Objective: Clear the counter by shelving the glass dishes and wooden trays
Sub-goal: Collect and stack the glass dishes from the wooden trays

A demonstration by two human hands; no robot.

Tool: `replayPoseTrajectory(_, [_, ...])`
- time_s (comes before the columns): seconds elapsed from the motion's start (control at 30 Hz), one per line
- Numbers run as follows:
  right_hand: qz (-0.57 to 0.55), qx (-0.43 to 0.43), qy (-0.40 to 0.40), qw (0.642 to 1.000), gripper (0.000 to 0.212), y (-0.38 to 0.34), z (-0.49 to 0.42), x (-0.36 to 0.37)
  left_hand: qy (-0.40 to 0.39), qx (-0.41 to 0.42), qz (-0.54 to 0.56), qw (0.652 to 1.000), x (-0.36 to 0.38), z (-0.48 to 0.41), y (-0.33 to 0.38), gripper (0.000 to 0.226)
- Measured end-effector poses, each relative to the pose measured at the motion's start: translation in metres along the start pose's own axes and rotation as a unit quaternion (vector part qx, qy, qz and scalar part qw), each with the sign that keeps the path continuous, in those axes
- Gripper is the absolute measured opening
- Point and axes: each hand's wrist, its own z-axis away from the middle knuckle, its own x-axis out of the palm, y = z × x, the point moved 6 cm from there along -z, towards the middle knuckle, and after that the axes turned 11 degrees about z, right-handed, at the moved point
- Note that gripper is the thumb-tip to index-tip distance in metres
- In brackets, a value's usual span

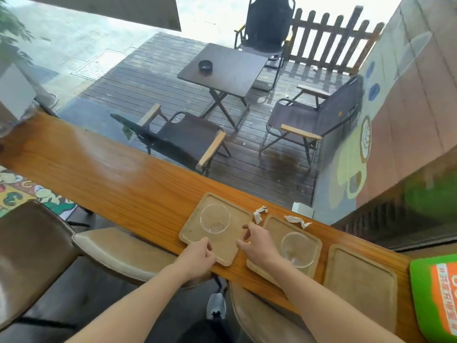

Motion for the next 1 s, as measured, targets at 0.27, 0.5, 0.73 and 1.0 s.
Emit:
replayPoseTrajectory(0.27, [-0.012,0.067,-0.054,0.996,0.082,-0.01,-0.032,0.031,0.016,-0.027,0.04,0.999,-0.031,-0.046,-0.02,0.059])
replayPoseTrajectory(0.5, [-0.05,0.065,-0.024,0.996,0.089,-0.019,-0.047,0.041,0.028,0.032,0.022,0.999,-0.043,-0.073,-0.008,0.101])
replayPoseTrajectory(0.73, [-0.122,0.027,0.008,0.992,0.076,-0.03,-0.044,0.031,0.018,0.132,0.05,0.99,-0.044,-0.074,0.017,0.087])
replayPoseTrajectory(1.0, [-0.131,0.039,0.022,0.99,0.075,-0.022,-0.029,-0.019,0.022,0.166,0.06,0.984,-0.042,-0.067,0.066,0.085])
